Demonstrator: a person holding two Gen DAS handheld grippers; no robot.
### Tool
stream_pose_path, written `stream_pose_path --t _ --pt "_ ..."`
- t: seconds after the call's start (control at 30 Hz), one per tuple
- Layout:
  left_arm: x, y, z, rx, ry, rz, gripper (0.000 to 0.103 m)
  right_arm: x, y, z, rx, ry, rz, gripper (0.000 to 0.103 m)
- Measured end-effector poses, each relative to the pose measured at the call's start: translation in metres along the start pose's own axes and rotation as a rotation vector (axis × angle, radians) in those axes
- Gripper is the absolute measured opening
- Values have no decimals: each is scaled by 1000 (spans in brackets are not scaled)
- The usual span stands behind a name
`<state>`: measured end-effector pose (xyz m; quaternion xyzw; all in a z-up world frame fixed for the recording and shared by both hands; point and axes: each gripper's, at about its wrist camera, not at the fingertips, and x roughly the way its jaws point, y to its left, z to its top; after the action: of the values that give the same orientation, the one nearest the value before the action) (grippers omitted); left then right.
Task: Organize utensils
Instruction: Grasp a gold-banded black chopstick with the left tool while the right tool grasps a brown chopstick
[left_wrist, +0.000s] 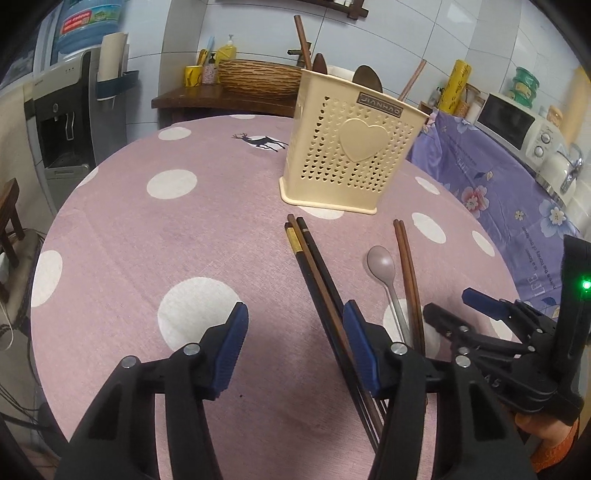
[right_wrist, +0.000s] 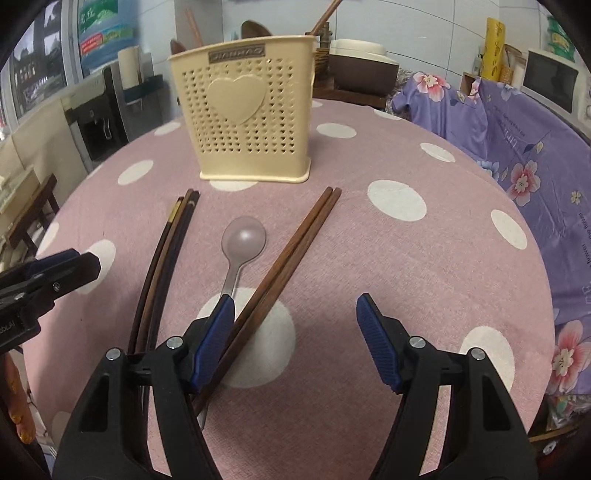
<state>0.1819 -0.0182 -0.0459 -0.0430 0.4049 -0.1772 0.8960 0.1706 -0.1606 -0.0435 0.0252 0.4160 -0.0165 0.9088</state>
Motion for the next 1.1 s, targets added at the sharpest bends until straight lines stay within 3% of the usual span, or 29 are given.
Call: stream_pose_path --t 0.23,0.5,0.6,0.7,0.93,1.1 --pt "8 -5 -5 17 31 -3 54 14 7 -8 -12 90 -4 68" --pt "14 -15 -10 45 60 -10 54 6 -25 -12 42 118 -26 64" --pt "19 -20 -11 57 69 -9 53 0 -38 -15 86 110 41 64" --pt "23 -24 -13 58 81 -7 50 -3 -48 -17 109 89 9 63" --pt "26 -27 -17 72 98 10 47 -12 -51 -17 136 38 31 63" --pt "31 -34 -22 122 103 66 44 -15 -46 -17 134 29 46 63"
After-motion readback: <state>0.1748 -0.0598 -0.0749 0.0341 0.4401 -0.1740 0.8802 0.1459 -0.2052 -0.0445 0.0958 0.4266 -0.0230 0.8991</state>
